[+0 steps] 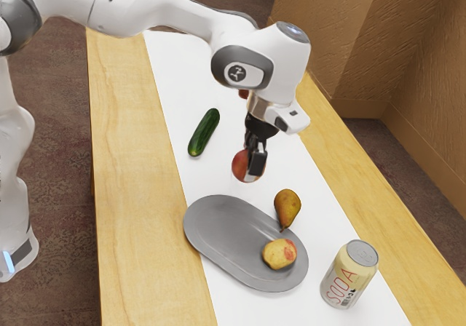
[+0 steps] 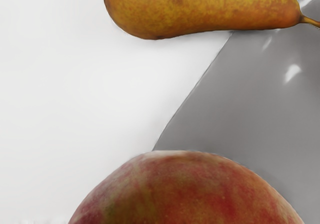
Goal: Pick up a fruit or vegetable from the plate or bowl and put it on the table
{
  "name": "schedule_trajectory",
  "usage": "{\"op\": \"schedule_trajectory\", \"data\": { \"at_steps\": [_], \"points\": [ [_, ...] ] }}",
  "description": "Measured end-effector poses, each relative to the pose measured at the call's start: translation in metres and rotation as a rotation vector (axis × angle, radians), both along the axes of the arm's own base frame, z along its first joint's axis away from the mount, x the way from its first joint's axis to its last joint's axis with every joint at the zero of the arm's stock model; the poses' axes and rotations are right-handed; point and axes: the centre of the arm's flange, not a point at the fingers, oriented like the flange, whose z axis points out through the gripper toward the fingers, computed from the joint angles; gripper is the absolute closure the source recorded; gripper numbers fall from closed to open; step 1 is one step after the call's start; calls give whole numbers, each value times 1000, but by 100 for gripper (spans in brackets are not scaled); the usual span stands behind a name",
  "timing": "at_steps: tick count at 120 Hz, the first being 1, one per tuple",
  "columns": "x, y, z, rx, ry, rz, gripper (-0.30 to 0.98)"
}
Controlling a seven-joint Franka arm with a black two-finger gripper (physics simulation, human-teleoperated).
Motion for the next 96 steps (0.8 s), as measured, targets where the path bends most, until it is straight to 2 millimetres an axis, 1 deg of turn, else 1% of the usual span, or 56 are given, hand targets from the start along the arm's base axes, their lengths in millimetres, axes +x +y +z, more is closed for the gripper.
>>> {"op": "schedule_trajectory", "data": {
  "at_steps": [7,11,15,19,23,33,38,57,63,70,72,76,80,96],
  "points": [
    [8,47,8,15,-11,72,40],
    [11,71,11,26,-16,106,40],
    [12,86,11,36,-15,126,40],
    [13,94,11,44,-13,133,40],
    [14,95,10,51,-9,129,40],
    [16,90,8,63,-3,106,41],
    [16,91,7,67,-1,100,41],
    [17,116,7,72,5,122,40],
    [17,118,7,73,6,120,40],
    [17,117,7,73,7,110,40],
    [17,116,7,73,7,106,37],
    [17,114,6,70,10,97,28],
    [17,113,5,67,13,88,22],
    [17,111,3,55,20,64,13]
  ]
}}
